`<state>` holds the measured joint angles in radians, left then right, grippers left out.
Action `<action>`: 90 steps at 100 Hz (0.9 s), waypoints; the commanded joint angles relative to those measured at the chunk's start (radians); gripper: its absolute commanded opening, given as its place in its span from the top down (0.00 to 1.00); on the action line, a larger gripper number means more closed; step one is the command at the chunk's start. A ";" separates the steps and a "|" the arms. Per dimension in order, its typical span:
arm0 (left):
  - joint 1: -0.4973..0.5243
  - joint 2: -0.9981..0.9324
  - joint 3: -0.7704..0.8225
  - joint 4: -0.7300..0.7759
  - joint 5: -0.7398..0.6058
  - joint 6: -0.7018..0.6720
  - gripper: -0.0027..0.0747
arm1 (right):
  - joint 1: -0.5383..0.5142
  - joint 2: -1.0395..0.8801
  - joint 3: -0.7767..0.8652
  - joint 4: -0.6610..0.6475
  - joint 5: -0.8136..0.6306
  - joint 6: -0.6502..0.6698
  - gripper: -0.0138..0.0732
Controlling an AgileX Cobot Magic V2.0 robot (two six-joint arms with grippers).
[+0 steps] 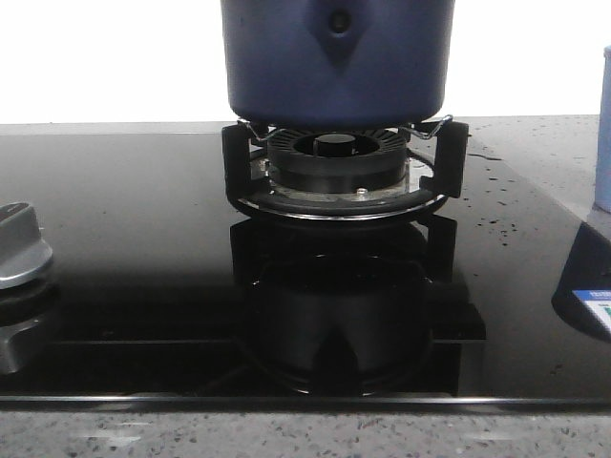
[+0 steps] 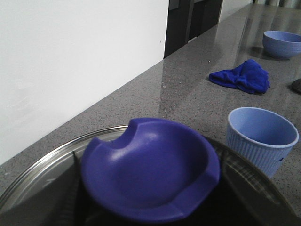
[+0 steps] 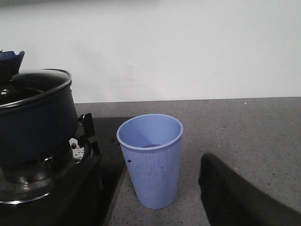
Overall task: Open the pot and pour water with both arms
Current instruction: 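Close right gripper around the light blue plastic cup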
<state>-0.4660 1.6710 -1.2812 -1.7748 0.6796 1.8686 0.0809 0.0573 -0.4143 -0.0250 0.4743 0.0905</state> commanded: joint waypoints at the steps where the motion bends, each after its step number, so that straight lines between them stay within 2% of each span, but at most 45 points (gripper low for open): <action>1: 0.010 -0.051 -0.066 -0.080 0.087 -0.012 0.57 | 0.000 0.021 -0.029 -0.014 -0.072 -0.009 0.40; 33: 0.111 -0.198 -0.074 -0.051 0.094 -0.055 0.57 | 0.000 0.074 -0.029 -0.014 -0.111 -0.009 0.40; 61: 0.203 -0.349 -0.069 0.239 0.094 -0.338 0.57 | 0.000 0.221 -0.029 -0.014 -0.189 -0.009 0.39; 66: 0.205 -0.377 -0.069 0.274 0.094 -0.358 0.57 | 0.000 0.238 -0.029 -0.014 -0.207 -0.009 0.35; 81: 0.205 -0.443 -0.045 0.306 0.083 -0.384 0.57 | 0.000 0.290 -0.029 -0.017 -0.236 -0.009 0.14; 90: 0.205 -0.487 0.007 0.306 0.050 -0.383 0.57 | 0.000 0.322 -0.029 -0.042 -0.236 -0.009 0.11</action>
<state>-0.2631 1.2513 -1.2847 -1.4015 0.7679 1.5034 0.0809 0.3389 -0.4143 -0.0337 0.3288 0.0889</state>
